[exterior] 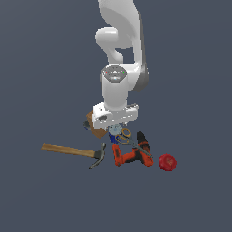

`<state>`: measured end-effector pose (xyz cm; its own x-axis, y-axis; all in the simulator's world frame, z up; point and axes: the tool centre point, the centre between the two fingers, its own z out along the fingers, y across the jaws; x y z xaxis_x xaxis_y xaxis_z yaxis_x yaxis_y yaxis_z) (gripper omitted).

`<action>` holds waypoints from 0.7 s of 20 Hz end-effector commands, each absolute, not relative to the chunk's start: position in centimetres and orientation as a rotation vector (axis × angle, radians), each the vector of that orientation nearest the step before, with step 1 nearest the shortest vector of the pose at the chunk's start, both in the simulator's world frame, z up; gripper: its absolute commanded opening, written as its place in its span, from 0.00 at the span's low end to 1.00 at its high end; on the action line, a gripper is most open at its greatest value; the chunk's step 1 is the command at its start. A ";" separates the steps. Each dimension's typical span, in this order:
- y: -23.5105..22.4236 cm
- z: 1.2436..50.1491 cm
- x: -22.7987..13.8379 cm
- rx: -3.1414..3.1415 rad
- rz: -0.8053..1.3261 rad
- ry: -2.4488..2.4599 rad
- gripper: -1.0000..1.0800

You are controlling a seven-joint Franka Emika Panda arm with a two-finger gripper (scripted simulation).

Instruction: Pick up a designated object from a clutter of objects.

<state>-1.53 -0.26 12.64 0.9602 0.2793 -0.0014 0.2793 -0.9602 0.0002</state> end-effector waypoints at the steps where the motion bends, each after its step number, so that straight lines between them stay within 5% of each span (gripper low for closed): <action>1: -0.3 12.4 -1.6 3.110 0.000 0.447 0.96; 14: -0.3 8.7 -1.7 3.110 -0.001 0.447 0.96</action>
